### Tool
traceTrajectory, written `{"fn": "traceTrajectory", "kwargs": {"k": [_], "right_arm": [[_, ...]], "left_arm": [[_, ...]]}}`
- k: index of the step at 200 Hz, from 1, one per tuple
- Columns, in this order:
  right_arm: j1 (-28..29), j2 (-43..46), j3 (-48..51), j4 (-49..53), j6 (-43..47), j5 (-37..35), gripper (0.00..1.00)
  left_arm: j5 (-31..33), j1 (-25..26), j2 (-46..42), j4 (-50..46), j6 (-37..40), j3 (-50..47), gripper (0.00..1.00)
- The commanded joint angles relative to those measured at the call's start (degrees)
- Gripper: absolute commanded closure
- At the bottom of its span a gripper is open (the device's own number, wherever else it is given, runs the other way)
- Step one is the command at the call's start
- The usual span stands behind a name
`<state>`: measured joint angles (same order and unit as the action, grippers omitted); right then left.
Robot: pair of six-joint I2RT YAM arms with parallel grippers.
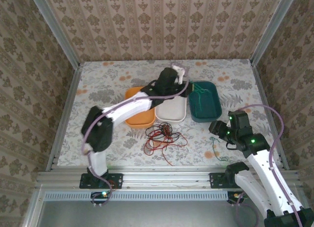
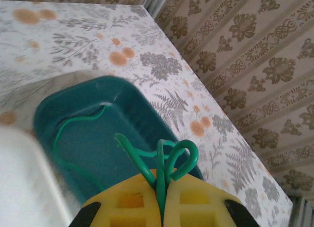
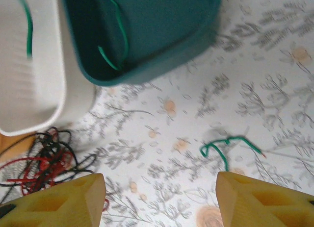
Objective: Untangle the cables
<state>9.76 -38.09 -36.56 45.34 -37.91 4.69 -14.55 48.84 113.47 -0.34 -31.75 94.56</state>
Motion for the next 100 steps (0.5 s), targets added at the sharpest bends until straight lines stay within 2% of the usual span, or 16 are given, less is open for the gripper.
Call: {"fn": "traceTrajectory", "kwargs": {"k": [1, 13, 32, 49, 54, 63, 73, 77, 100], "right_arm": [[-1.0, 0.3, 0.8, 3.9, -0.4, -0.6, 0.38], [-1.1, -0.3, 0.7, 4.1, -0.1, -0.1, 0.37], [-1.1, -1.2, 0.5, 4.6, -0.1, -0.3, 0.37], [-1.1, -1.9, 1.2, 3.9, 0.2, 0.0, 0.38], [-1.1, -2.2, 1.4, 3.7, 0.4, 0.0, 0.38], [-1.1, -2.7, 1.7, 3.2, 0.5, 0.1, 0.39], [-0.9, -3.3, 2.0, 2.7, 0.6, 0.1, 0.39], [-0.8, -3.5, 2.2, 2.4, 0.5, 0.0, 0.39], [0.1, -5.4, 4.1, 0.7, -0.4, 0.0, 0.40]], "left_arm": [[-6.8, -0.3, 9.4, -6.9, 0.1, 13.1, 0.95], [-7.1, -0.2, 14.4, -10.4, 0.0, 20.3, 0.88], [-5.4, 0.2, 17.2, -12.3, -0.2, 24.8, 0.63], [-3.1, 0.4, 15.1, -9.4, -0.7, 22.9, 0.54], [-2.4, 0.4, 13.7, -7.9, -0.7, 21.5, 0.47], [-0.7, 0.6, 11.1, -5.6, -0.3, 18.9, 0.30], [1.6, 1.0, 7.6, -3.7, 0.8, 15.6, 0.24], [2.8, 1.3, 6.0, -3.2, 1.1, 14.2, 0.18], [12.4, 2.9, -2.9, -3.1, 2.9, 4.5, 0.16]]}}
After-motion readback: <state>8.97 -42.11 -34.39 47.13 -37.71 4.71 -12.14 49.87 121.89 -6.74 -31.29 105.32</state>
